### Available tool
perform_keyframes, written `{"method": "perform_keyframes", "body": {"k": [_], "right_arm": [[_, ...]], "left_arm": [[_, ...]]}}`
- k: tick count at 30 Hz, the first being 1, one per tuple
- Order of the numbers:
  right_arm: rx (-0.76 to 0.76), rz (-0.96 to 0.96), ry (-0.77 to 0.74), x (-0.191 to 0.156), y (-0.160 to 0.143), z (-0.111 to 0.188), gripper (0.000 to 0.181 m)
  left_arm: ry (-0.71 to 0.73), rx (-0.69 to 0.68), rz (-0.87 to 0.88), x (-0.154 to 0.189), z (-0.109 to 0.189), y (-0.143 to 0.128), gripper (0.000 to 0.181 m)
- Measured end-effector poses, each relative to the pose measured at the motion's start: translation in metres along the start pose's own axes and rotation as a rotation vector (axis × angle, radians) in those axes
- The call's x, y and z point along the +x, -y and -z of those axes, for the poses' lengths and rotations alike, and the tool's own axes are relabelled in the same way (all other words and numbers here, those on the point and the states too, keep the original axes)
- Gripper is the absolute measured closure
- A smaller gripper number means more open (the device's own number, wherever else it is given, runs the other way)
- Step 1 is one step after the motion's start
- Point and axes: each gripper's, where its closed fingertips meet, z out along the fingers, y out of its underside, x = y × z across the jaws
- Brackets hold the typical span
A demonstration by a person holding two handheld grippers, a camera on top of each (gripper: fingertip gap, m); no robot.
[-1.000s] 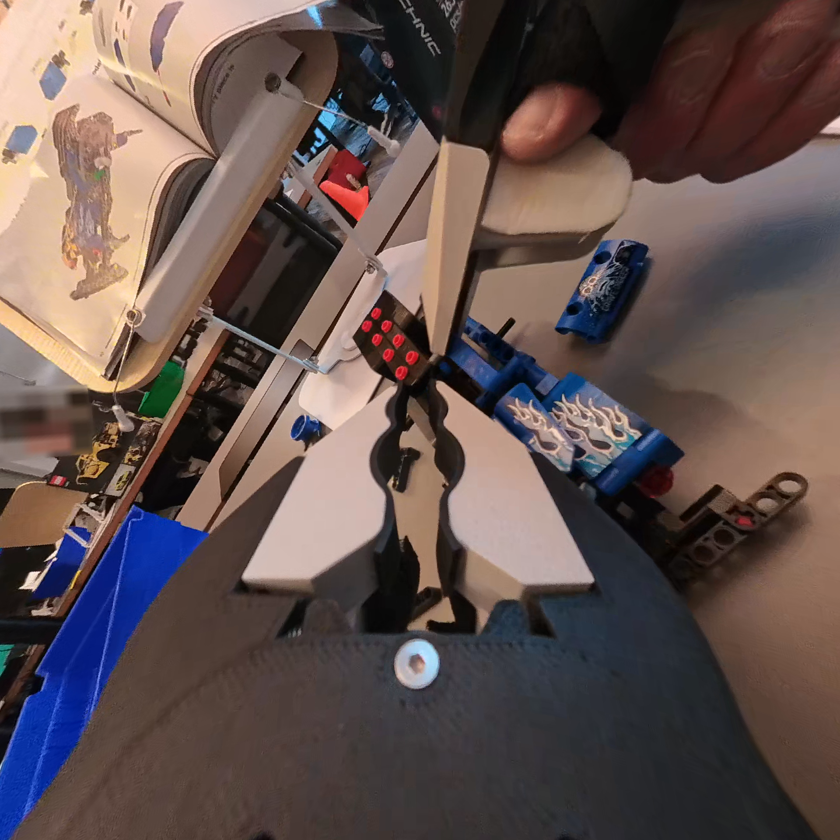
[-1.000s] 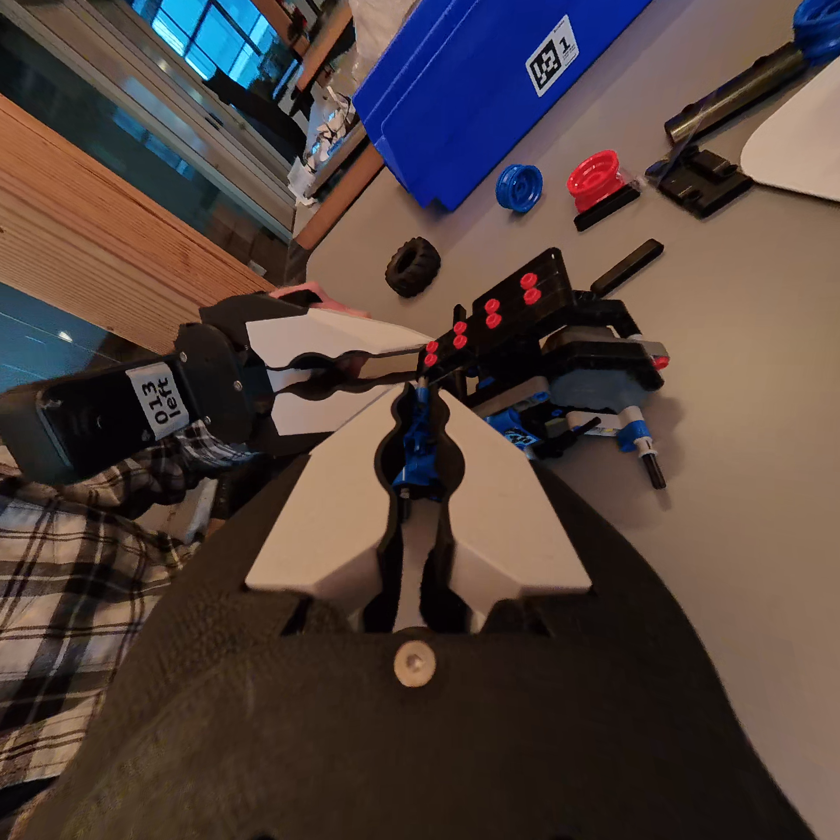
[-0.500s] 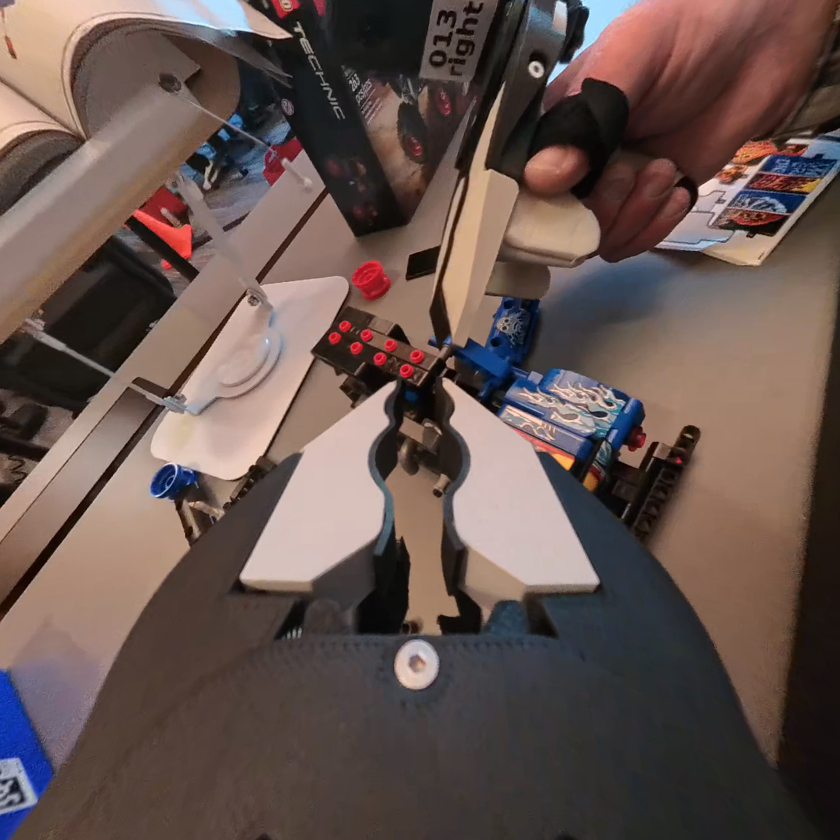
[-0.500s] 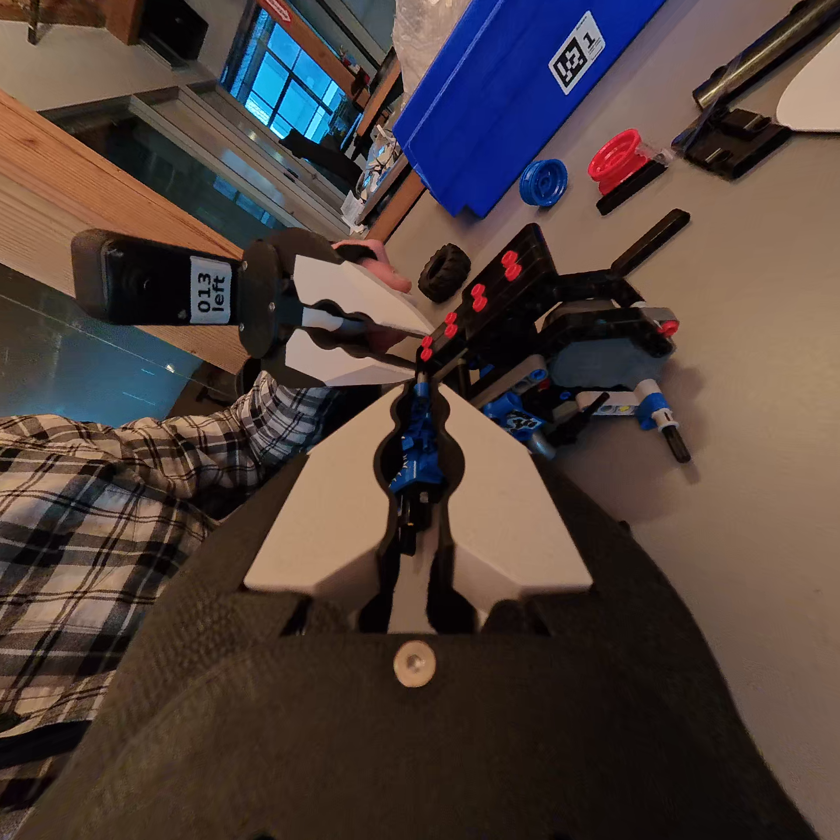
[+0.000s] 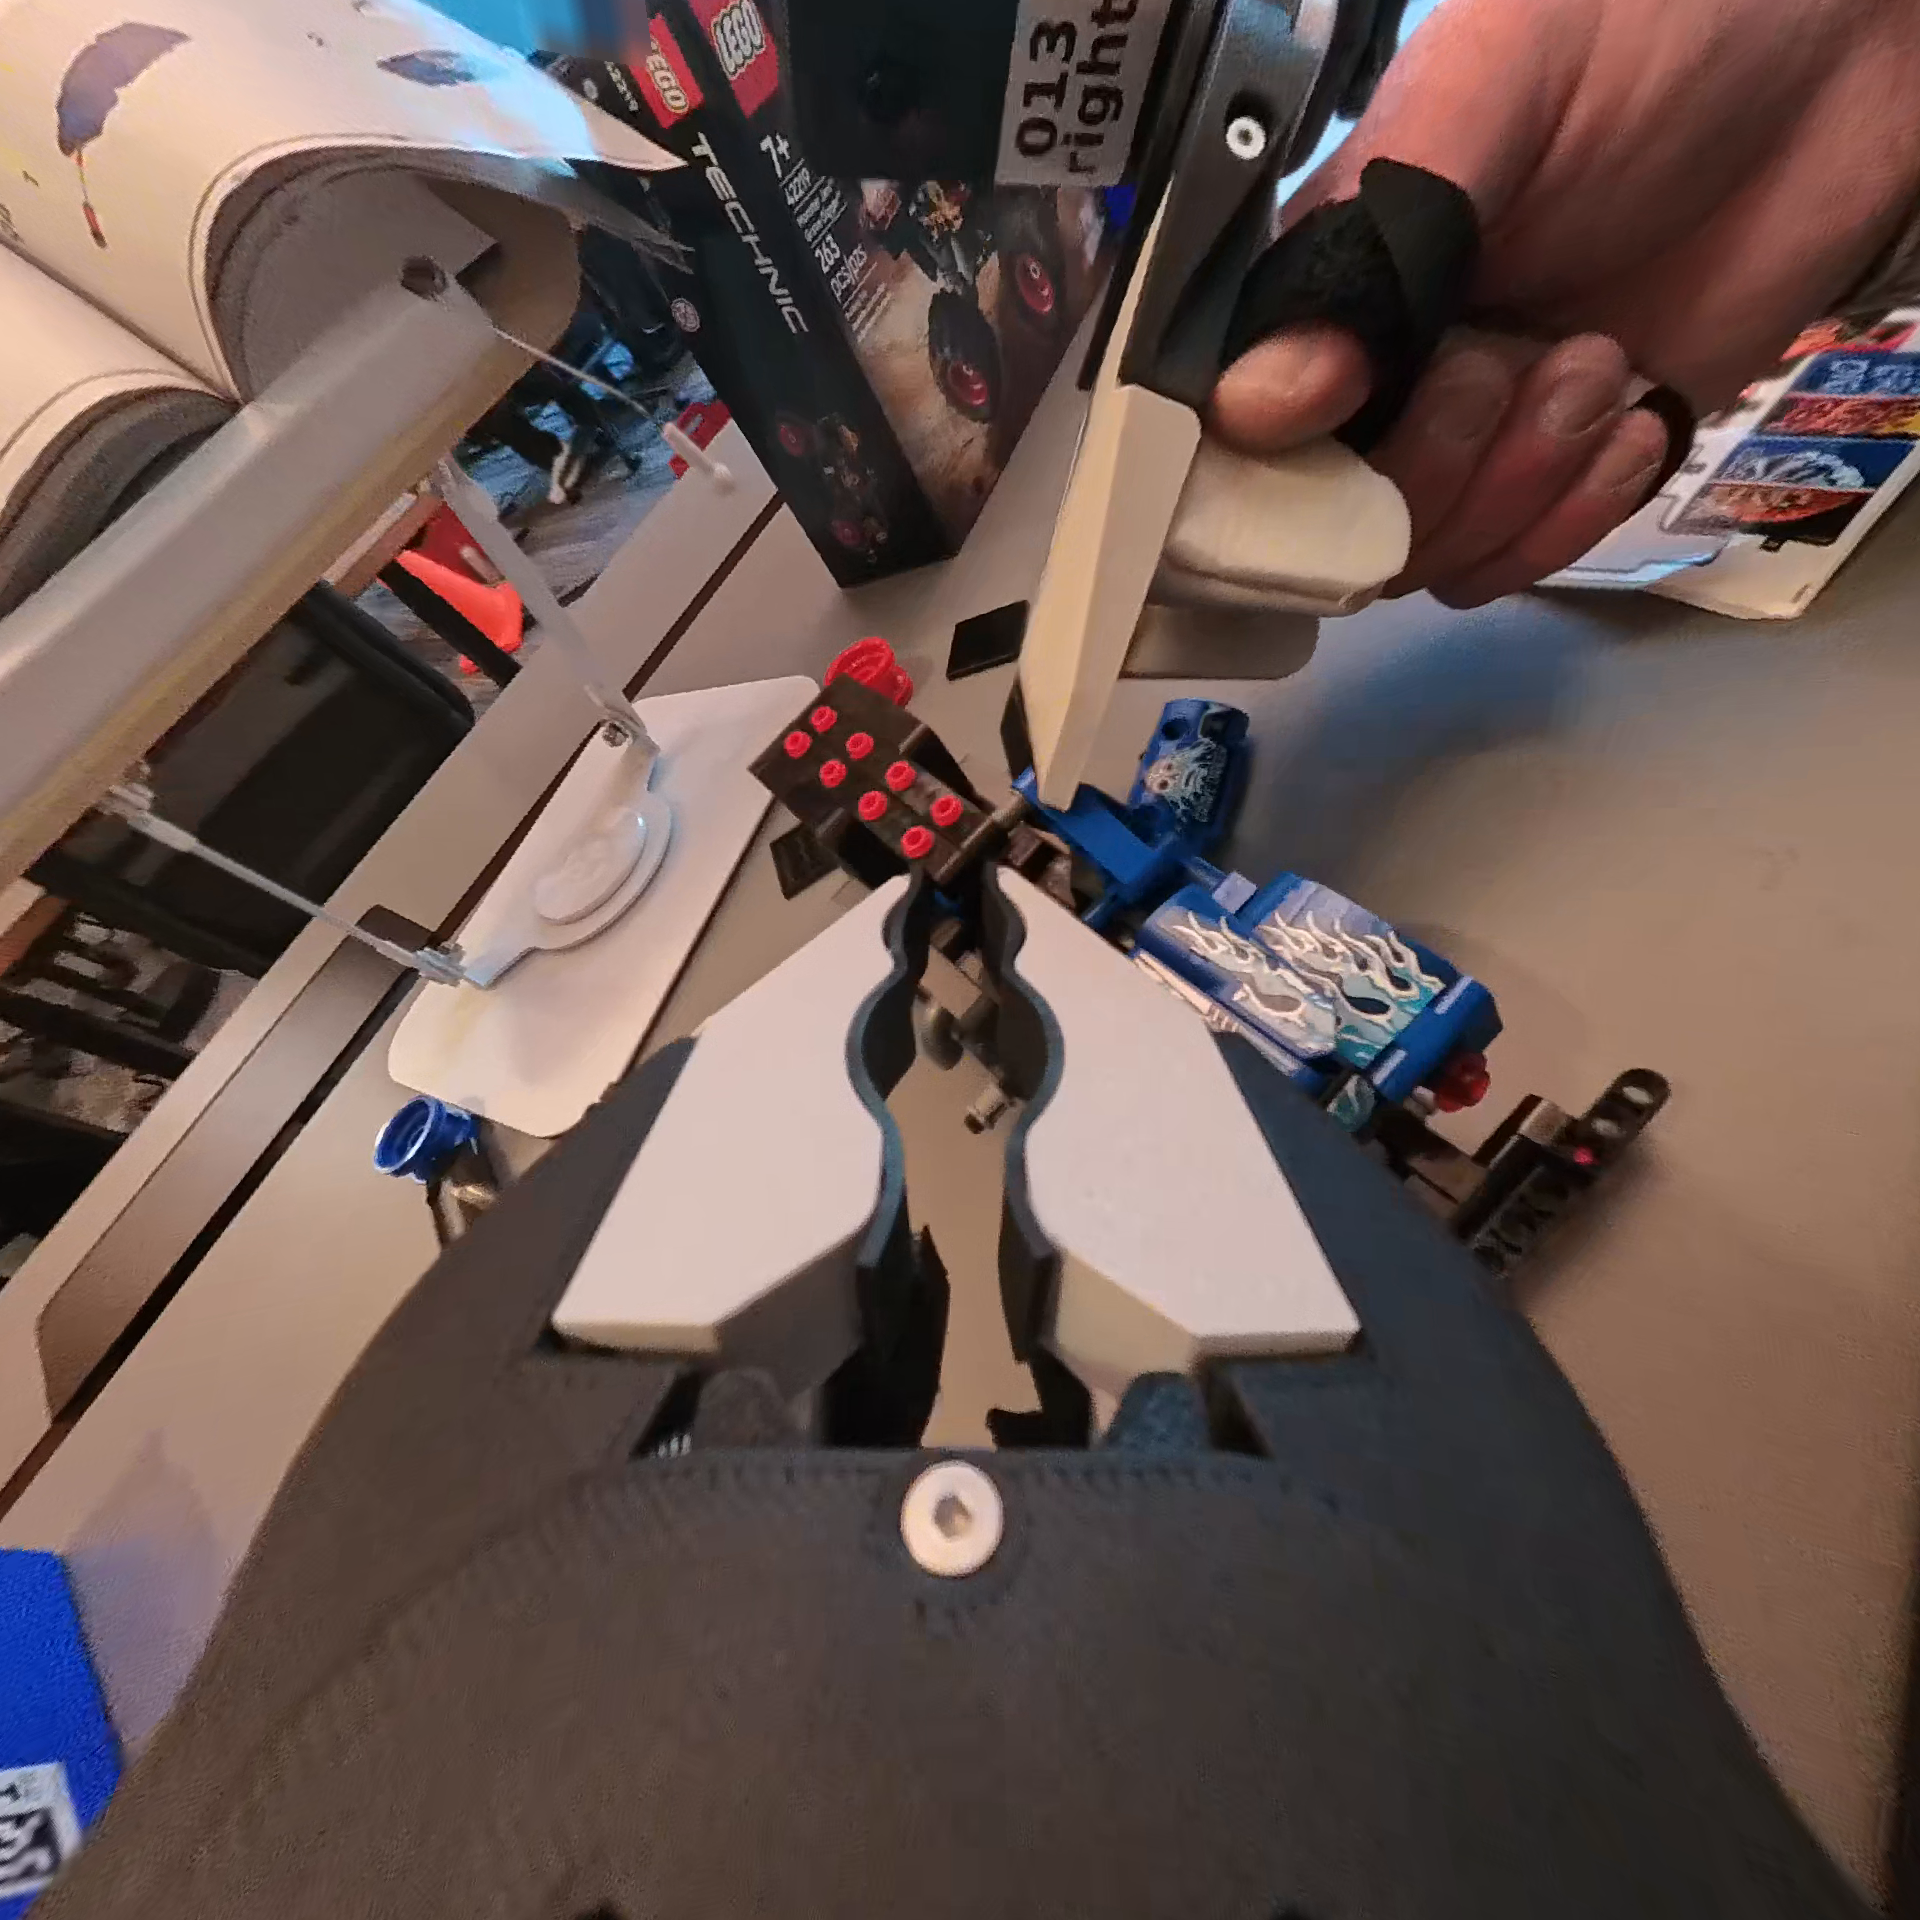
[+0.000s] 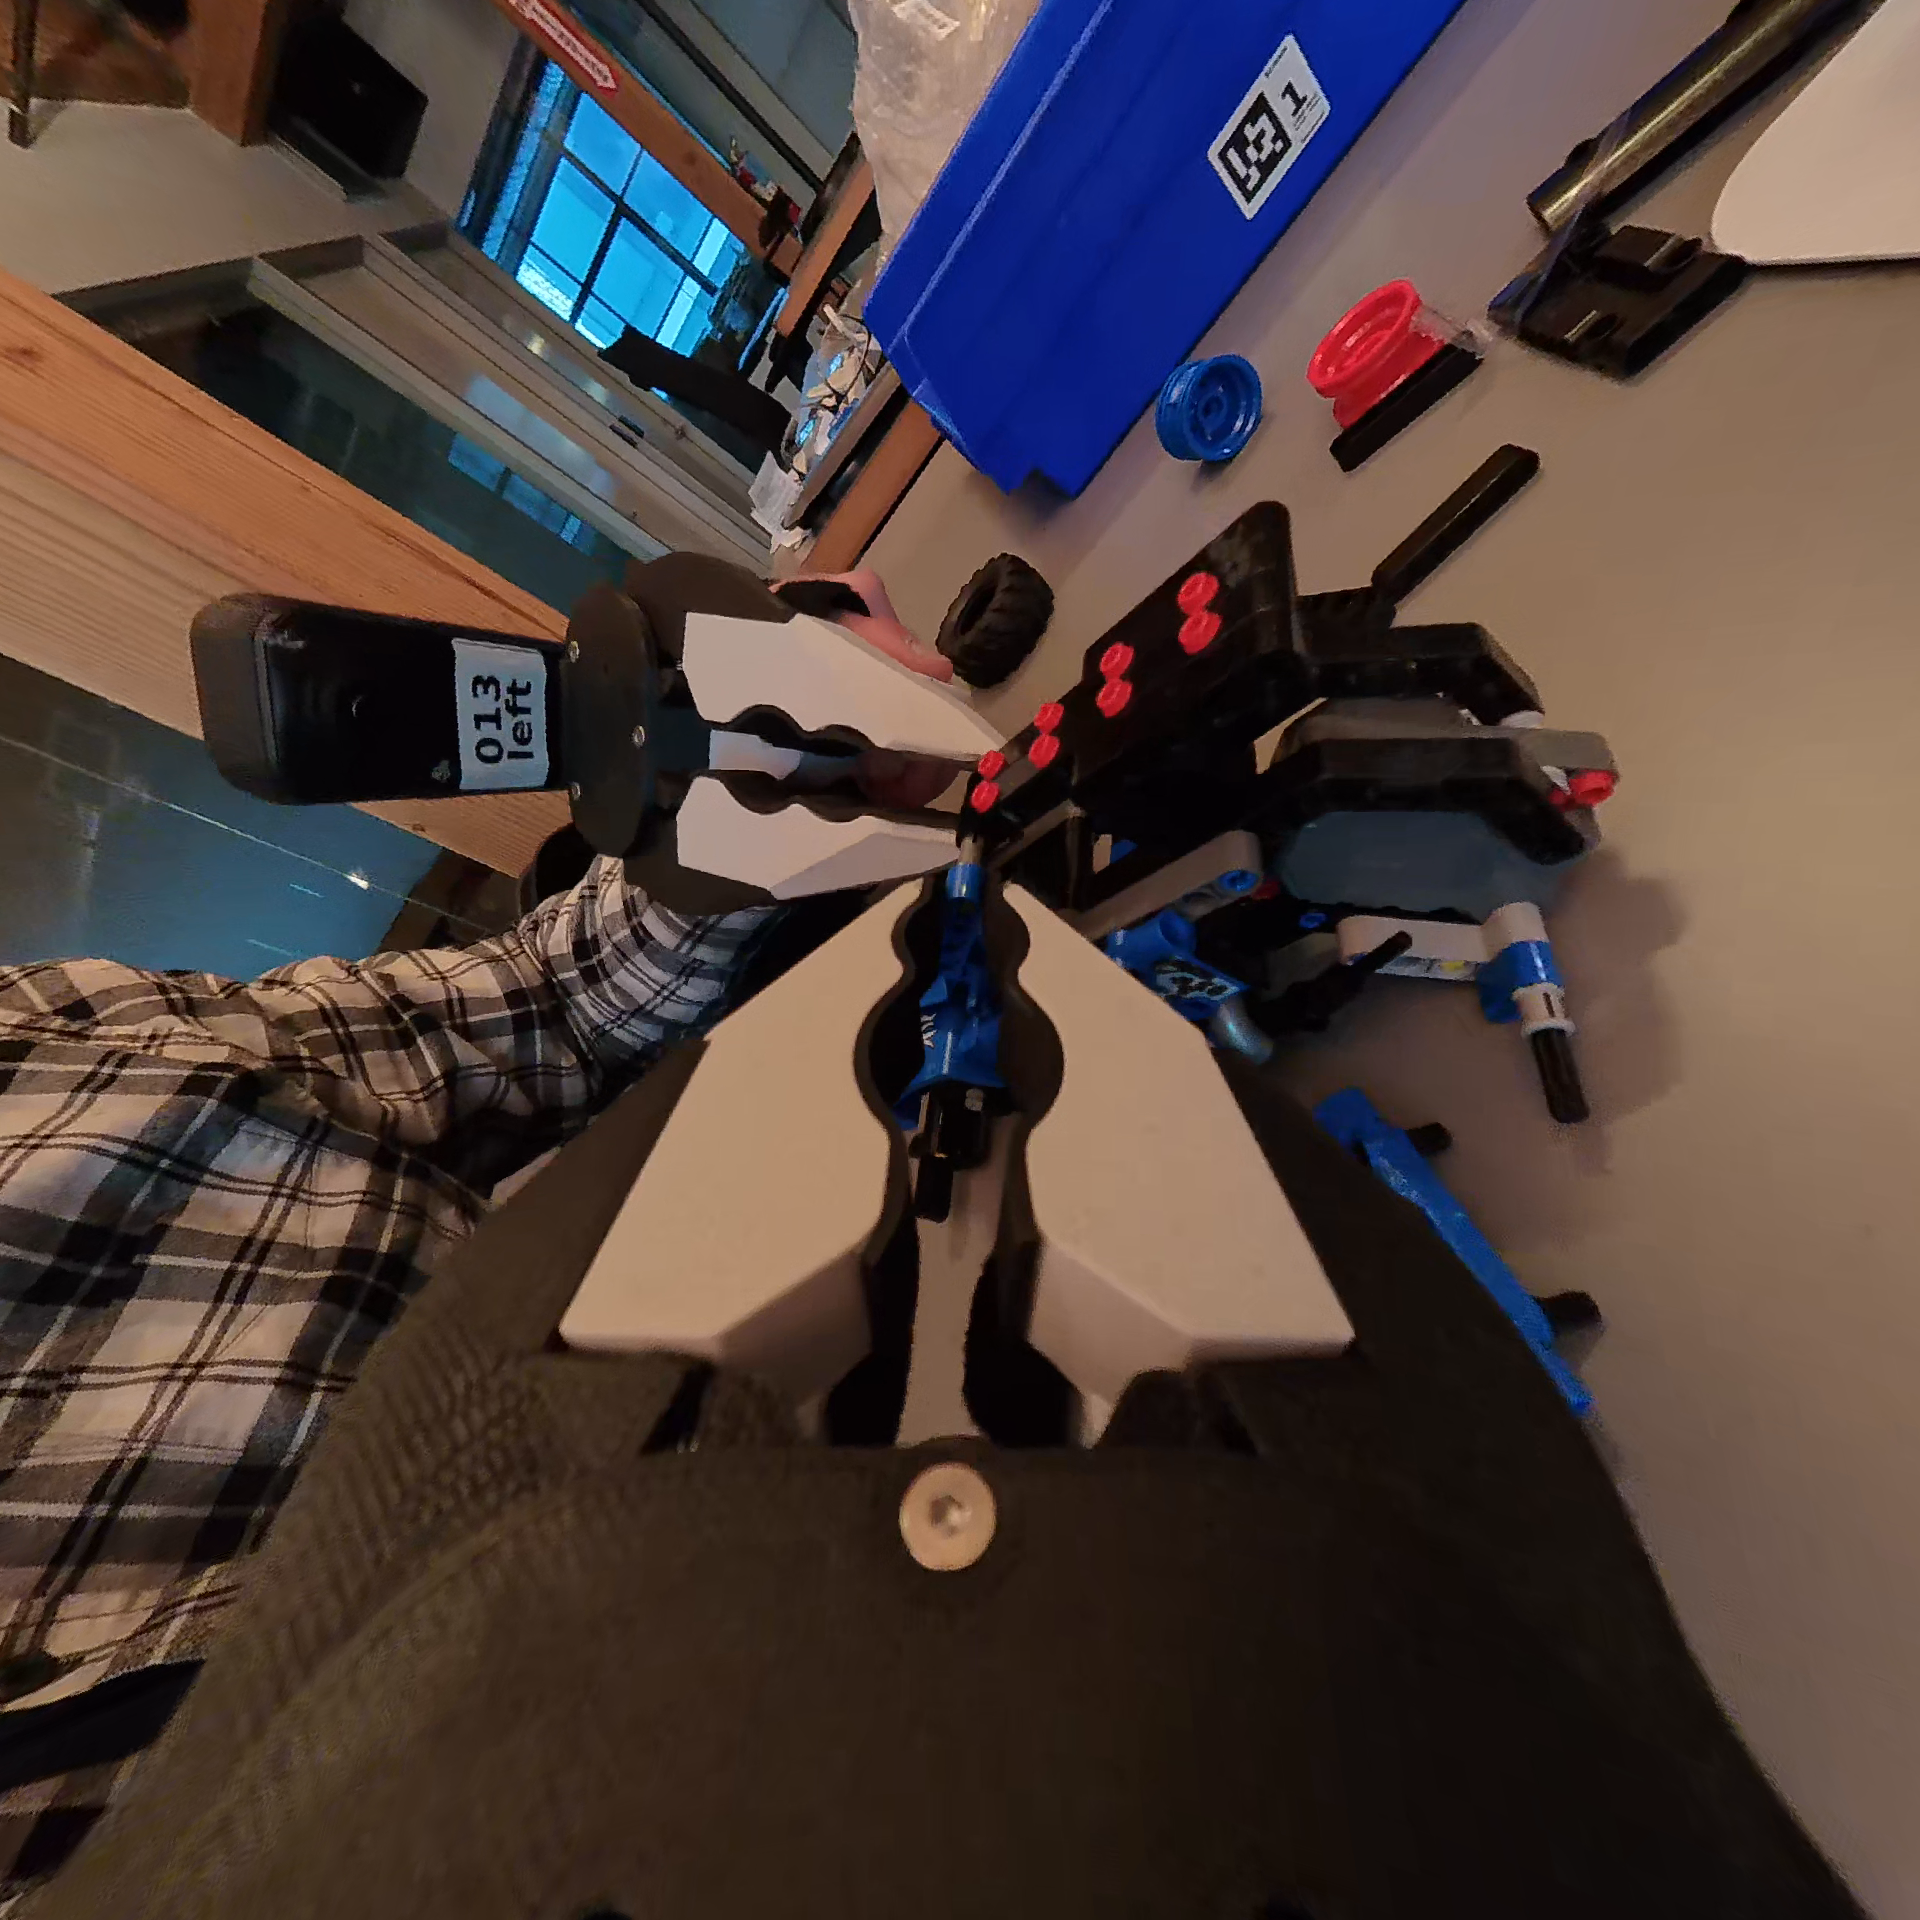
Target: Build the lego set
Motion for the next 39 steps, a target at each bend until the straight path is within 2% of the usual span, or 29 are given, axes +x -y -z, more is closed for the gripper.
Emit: {"method": "perform_keyframes", "body": {"k": [11, 16, 19, 23, 26, 28, 33, 35, 37, 39], "right_arm": [[0.031, -0.020, -0.022, 0.003, 0.004, -0.001, 0.177], [0.058, -0.029, -0.017, 0.004, 0.007, -0.003, 0.175], [0.064, -0.020, -0.036, 0.006, 0.007, -0.004, 0.174], [0.074, -0.055, -0.004, 0.000, 0.003, -0.012, 0.175], [0.113, -0.066, -0.022, 0.001, 0.006, -0.016, 0.175], [0.121, -0.077, -0.010, 0.001, 0.006, -0.016, 0.174], [0.087, -0.062, 0.005, -0.010, -0.001, -0.027, 0.172], [0.097, -0.079, 0.014, -0.012, -0.001, -0.028, 0.167], [0.073, -0.053, 0.012, -0.013, -0.004, -0.027, 0.167], [0.023, -0.017, 0.019, -0.017, -0.009, -0.025, 0.162]], "left_arm": [[0.130, -0.063, -0.079, -0.005, -0.004, -0.001, 0.175], [0.088, -0.064, -0.016, -0.009, -0.001, -0.003, 0.173], [0.028, -0.077, 0.072, -0.005, 0.004, 0.000, 0.158], [0.069, -0.125, 0.114, -0.006, 0.008, -0.004, 0.157], [0.017, -0.124, 0.202, -0.005, 0.015, -0.006, 0.154], [-0.061, -0.086, 0.308, 0.000, 0.022, -0.001, 0.139], [-0.013, -0.176, 0.297, 0.010, 0.014, -0.006, 0.122], [0.001, -0.212, 0.272, 0.010, 0.017, -0.008, 0.129], [0.000, -0.220, 0.239, 0.008, 0.021, -0.011, 0.145], [-0.041, -0.206, 0.225, 0.010, 0.023, -0.011, 0.146]]}}
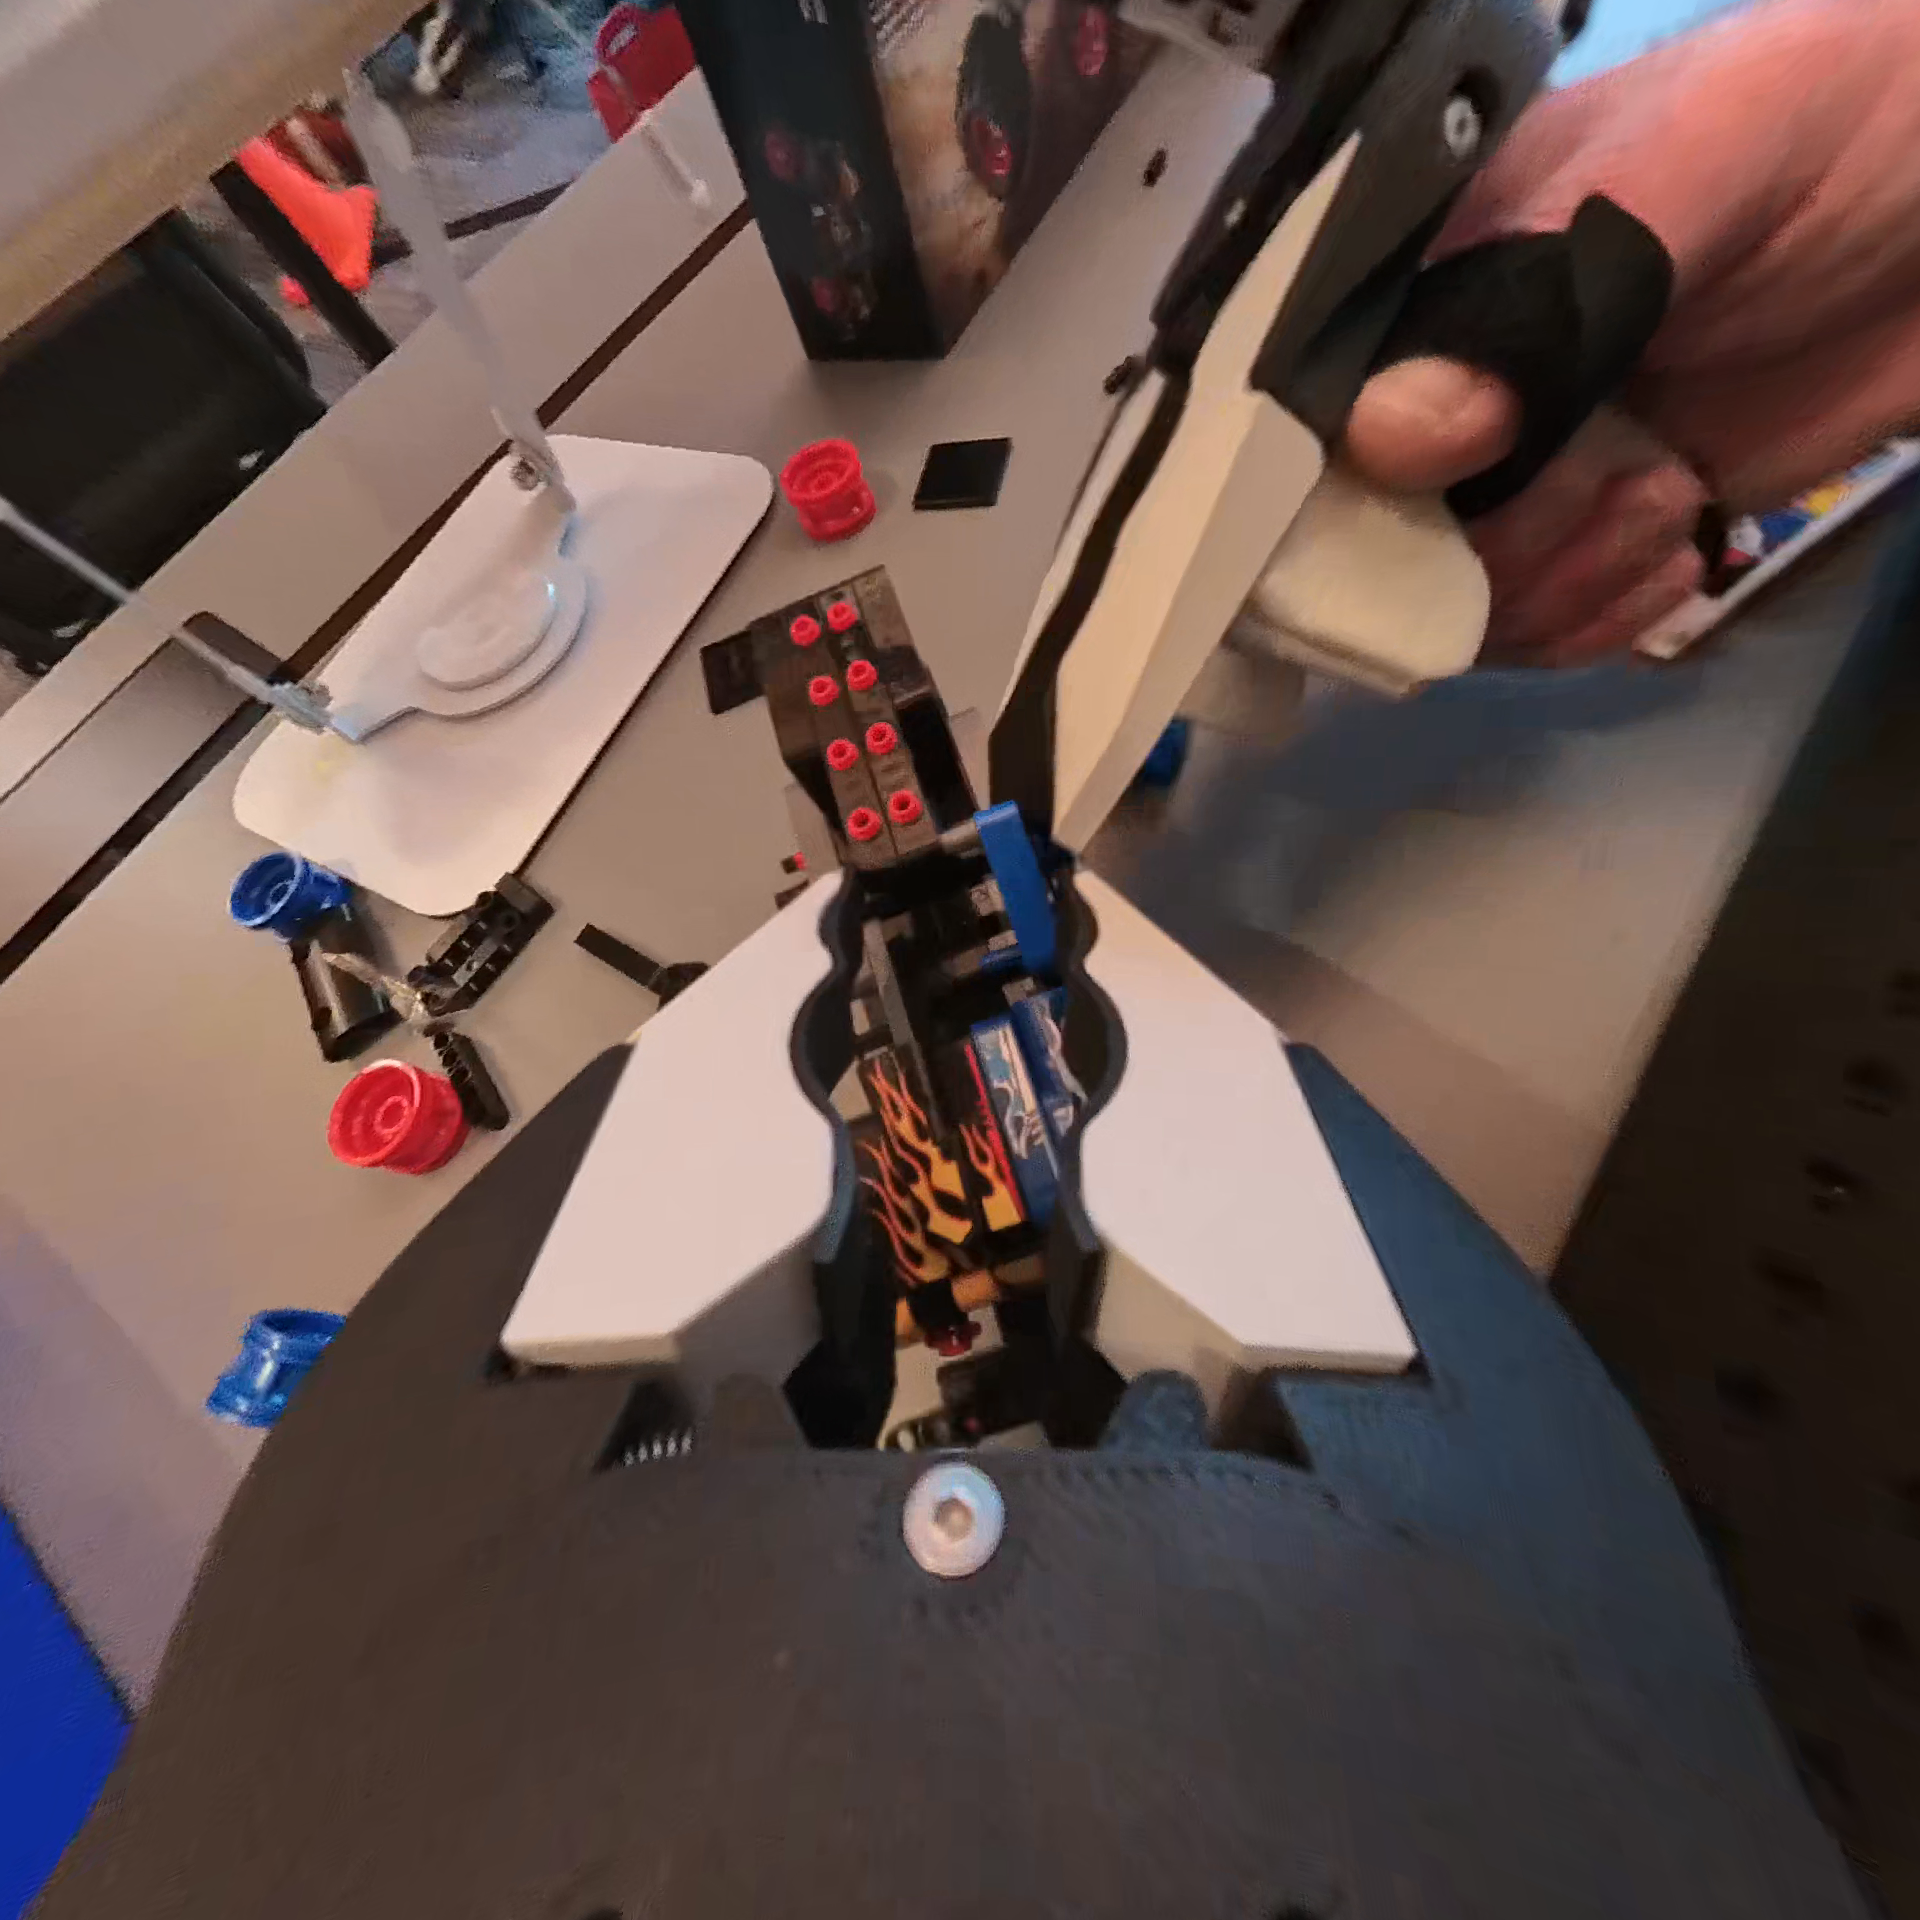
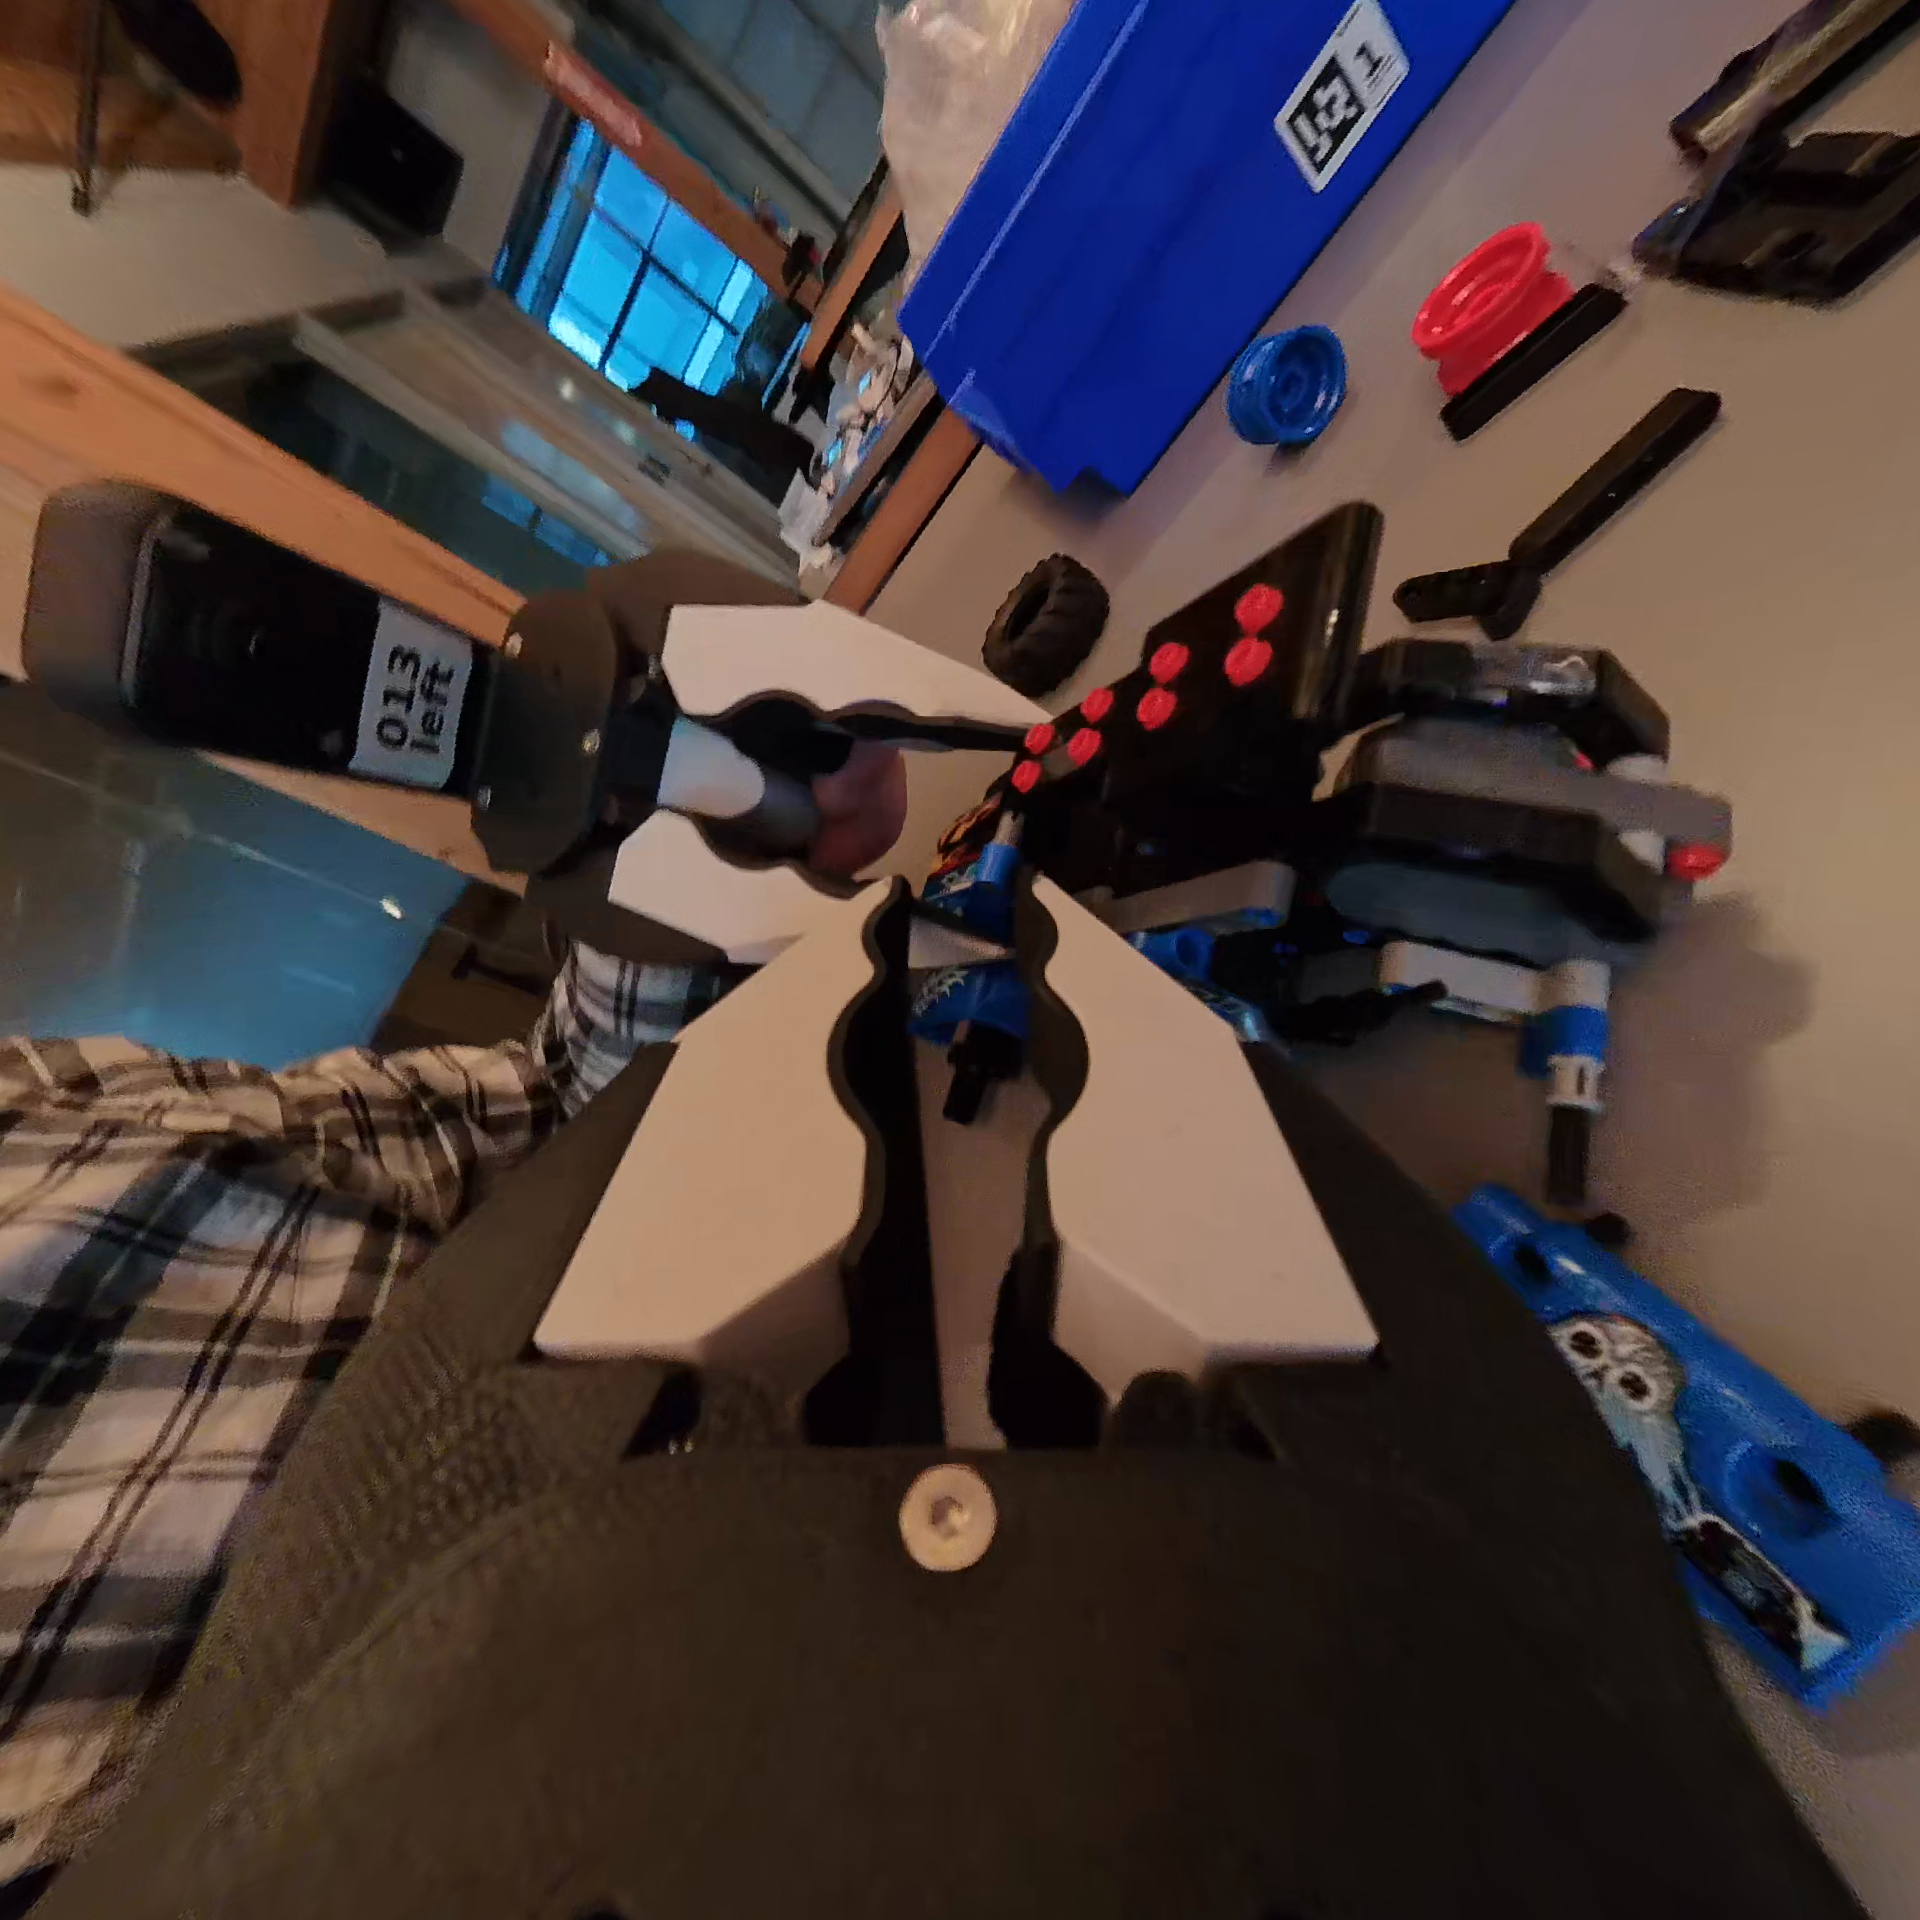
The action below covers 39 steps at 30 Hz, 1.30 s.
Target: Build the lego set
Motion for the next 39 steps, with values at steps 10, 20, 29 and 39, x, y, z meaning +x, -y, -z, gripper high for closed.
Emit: {"method": "perform_keyframes", "body": {"k": [10, 20, 29, 39], "right_arm": [[-0.246, 0.798, -0.216, -0.012, 0.010, 0.012, 0.144], [-0.574, 1.103, -0.221, 0.009, -0.002, -0.004, 0.145], [-0.599, 1.106, -0.208, 0.009, -0.001, -0.004, 0.150], [-0.592, 1.078, -0.219, 0.009, 0.002, -0.004, 0.156]], "left_arm": [[-0.182, 0.015, -0.202, 0.007, 0.007, -0.003, 0.146], [-0.186, 0.029, -0.225, 0.012, 0.007, -0.002, 0.147], [-0.165, 0.018, -0.218, 0.009, 0.004, 0.000, 0.151], [-0.128, 0.003, -0.173, 0.003, 0.003, 0.000, 0.155]]}}
